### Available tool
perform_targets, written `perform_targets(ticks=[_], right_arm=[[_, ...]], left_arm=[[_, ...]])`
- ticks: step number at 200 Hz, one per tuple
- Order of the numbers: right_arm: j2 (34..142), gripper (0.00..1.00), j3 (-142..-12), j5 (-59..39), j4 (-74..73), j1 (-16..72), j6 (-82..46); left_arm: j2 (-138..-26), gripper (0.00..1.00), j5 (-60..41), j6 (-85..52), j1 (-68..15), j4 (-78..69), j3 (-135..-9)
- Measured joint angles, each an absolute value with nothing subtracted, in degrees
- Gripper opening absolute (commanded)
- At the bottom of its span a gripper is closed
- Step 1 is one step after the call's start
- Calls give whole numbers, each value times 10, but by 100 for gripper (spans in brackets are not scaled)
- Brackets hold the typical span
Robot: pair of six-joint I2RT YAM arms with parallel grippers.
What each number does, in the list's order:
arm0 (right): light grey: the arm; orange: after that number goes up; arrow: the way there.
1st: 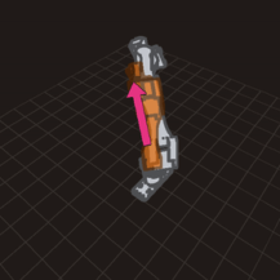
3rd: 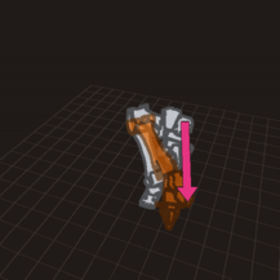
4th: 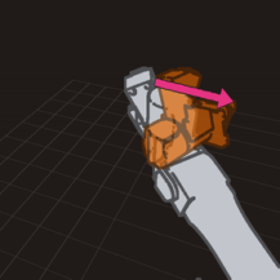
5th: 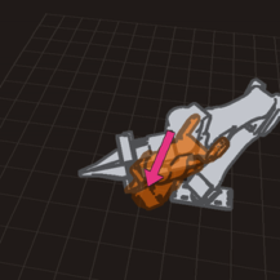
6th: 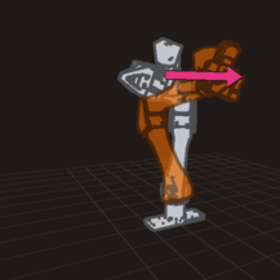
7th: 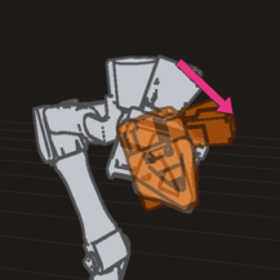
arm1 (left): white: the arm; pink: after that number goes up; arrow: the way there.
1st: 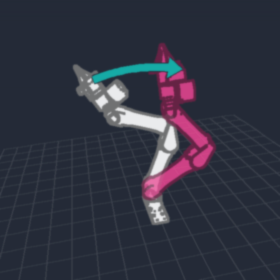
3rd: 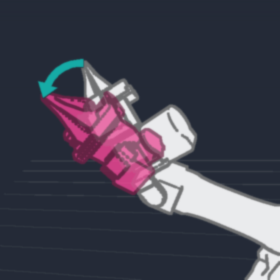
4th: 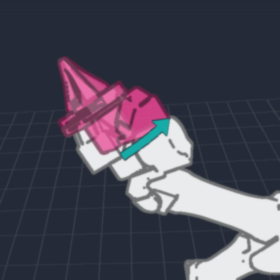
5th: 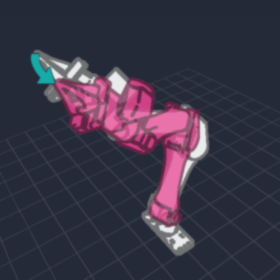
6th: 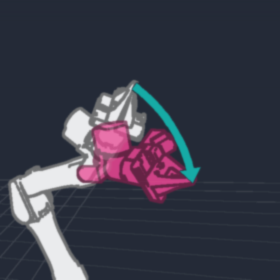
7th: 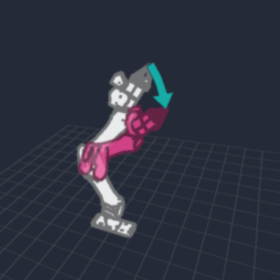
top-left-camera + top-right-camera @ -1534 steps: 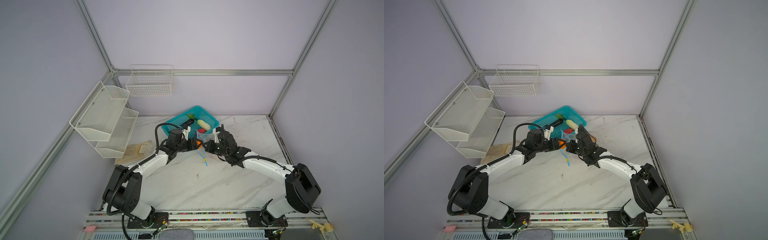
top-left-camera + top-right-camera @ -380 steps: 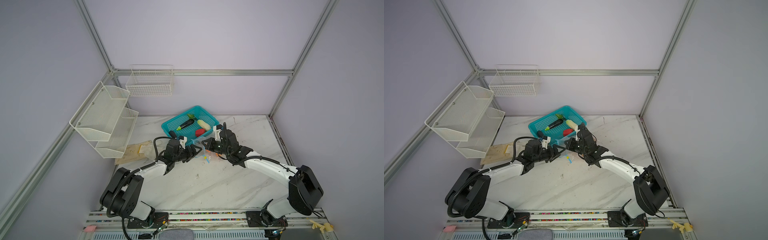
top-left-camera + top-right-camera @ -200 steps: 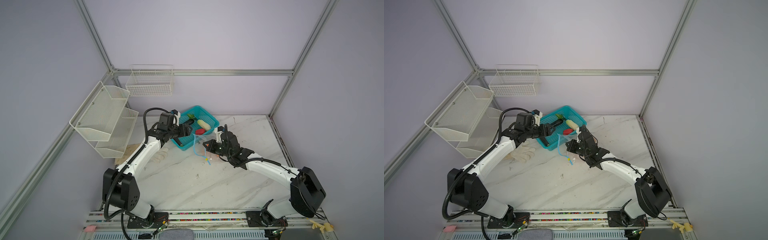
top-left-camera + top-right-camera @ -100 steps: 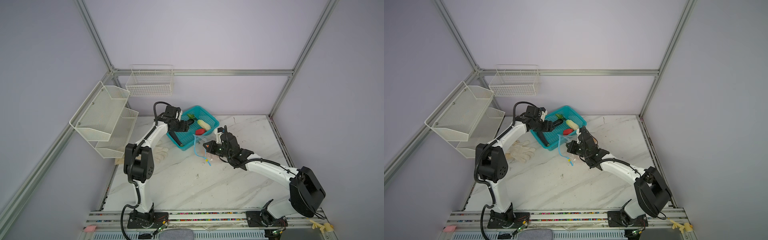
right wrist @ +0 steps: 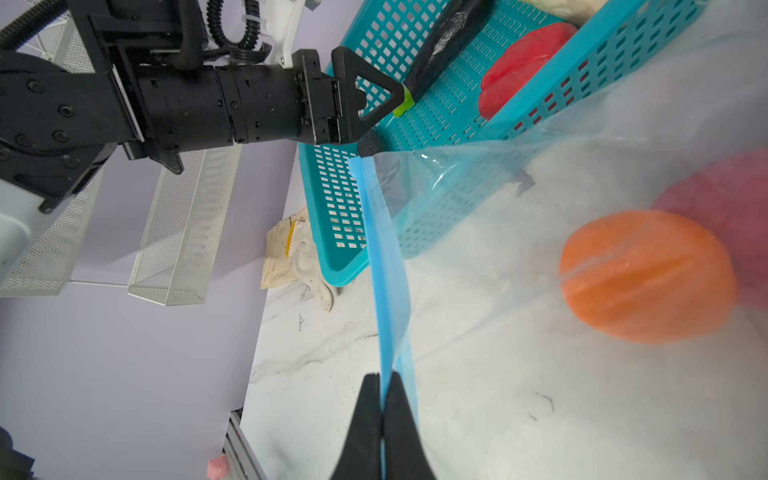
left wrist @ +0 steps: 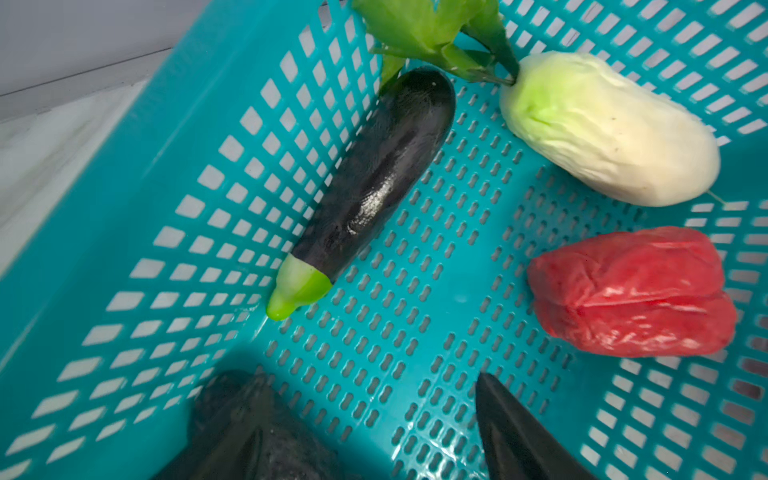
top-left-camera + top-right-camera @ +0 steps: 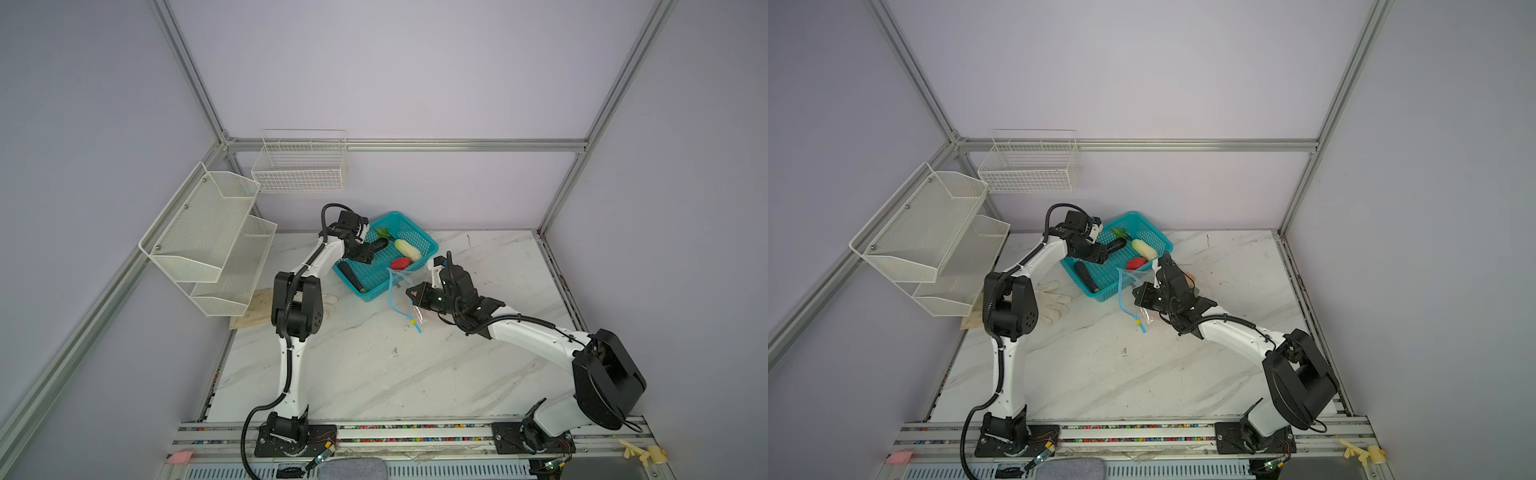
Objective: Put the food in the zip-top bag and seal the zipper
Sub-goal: 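Raise the left gripper and move it over the teal basket, then lower the left gripper onto the large black eggplant in the basket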
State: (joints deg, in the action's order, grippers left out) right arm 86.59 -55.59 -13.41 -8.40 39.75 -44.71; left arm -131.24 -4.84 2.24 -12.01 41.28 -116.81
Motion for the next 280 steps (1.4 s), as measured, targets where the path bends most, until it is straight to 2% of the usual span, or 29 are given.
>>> perform_targets(ticks=[156,236,280], right_arm=[[875,0,-556,-142,-85,397,-449],[885,0,-556,-144,-97,397,-458],[895,0,-562,-145,-97,397,-458]], left_arm=[[-1404,77,-53,57,-117,393,-1253],[-1444,82,-67,56,-117,392,-1312],[-1463,79,-82,55,-118,388,-1318]])
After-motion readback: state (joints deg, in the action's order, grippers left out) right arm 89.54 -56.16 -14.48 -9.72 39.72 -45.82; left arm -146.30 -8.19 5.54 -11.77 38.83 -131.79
